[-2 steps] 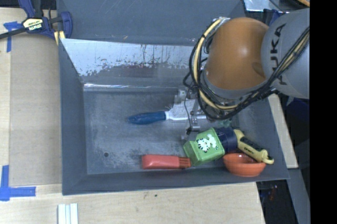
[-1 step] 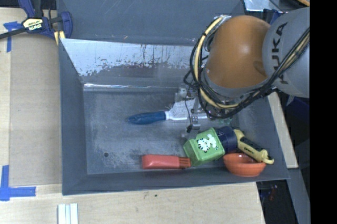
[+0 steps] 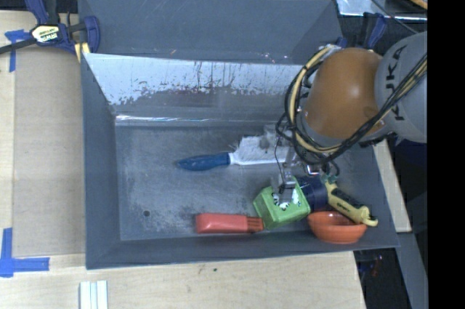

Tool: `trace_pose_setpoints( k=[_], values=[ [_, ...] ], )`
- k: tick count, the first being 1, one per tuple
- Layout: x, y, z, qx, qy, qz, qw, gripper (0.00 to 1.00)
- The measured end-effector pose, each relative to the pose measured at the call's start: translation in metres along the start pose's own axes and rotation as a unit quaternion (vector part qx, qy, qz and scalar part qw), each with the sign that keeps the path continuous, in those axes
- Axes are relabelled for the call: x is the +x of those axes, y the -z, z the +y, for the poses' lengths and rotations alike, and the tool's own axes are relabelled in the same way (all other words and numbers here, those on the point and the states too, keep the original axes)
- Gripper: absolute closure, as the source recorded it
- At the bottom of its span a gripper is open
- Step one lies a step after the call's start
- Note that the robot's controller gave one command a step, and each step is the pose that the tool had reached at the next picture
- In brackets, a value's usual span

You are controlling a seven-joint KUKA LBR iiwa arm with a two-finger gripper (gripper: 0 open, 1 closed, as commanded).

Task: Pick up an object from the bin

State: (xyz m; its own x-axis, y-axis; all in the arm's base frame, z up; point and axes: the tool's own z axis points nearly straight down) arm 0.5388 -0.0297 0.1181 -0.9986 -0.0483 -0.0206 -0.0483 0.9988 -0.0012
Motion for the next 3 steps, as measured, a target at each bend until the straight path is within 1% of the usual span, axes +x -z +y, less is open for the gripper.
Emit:
trace_pose_setpoints(
  k=[1, 2, 3],
  values=[
    [-0.020, -0.004, -0.037, -0.003, 0.020, -0.0053, 0.9998, 0.00],
    [0.010, -0.003, -0.038, -0.002, 0.019, -0.0065, 0.9998, 0.00],
    [-0.007, -0.006, -0.020, -0.001, 0.031, -0.0150, 0.9994, 0.00]
  ],
)
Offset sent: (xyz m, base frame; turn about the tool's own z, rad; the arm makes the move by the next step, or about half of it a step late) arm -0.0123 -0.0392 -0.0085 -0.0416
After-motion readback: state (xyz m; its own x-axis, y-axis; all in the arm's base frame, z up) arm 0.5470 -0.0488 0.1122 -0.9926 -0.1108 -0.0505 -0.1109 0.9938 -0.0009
